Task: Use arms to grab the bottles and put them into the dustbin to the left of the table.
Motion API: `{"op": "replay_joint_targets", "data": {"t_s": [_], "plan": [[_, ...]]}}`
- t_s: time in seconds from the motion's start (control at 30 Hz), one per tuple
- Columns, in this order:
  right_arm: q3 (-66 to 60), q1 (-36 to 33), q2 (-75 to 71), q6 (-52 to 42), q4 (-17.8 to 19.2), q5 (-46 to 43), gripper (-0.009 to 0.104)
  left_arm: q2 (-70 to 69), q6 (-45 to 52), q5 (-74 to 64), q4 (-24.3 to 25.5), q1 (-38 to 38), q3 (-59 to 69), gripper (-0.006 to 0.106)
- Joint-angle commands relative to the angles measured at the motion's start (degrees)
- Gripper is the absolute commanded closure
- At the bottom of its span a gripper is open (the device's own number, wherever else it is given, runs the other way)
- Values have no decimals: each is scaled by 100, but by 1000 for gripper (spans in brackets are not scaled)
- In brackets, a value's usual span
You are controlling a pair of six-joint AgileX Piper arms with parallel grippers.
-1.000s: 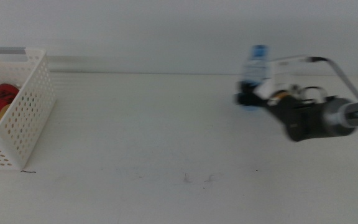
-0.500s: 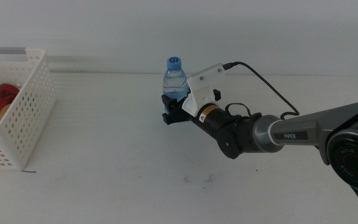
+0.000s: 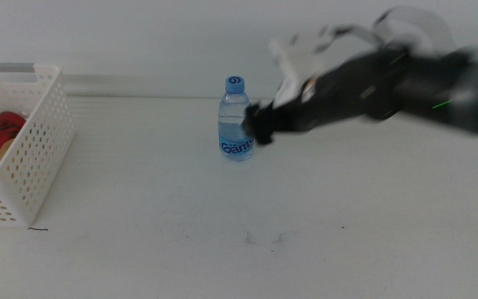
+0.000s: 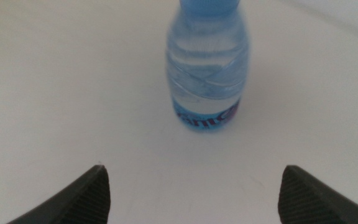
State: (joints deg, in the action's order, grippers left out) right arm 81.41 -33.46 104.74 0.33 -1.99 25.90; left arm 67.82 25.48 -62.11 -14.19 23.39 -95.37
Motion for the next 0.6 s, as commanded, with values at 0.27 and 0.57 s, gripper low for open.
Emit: {"op": "replay_joint_targets", "data": {"t_s": [0.27, 0.57], "plan": [[16, -24, -3241, 274, 528, 1660, 5, -18, -17, 72, -26, 3, -18, 7], [16, -24, -3659, 274, 560, 1674, 5, -18, -17, 108, -15, 3, -18, 7]]}}
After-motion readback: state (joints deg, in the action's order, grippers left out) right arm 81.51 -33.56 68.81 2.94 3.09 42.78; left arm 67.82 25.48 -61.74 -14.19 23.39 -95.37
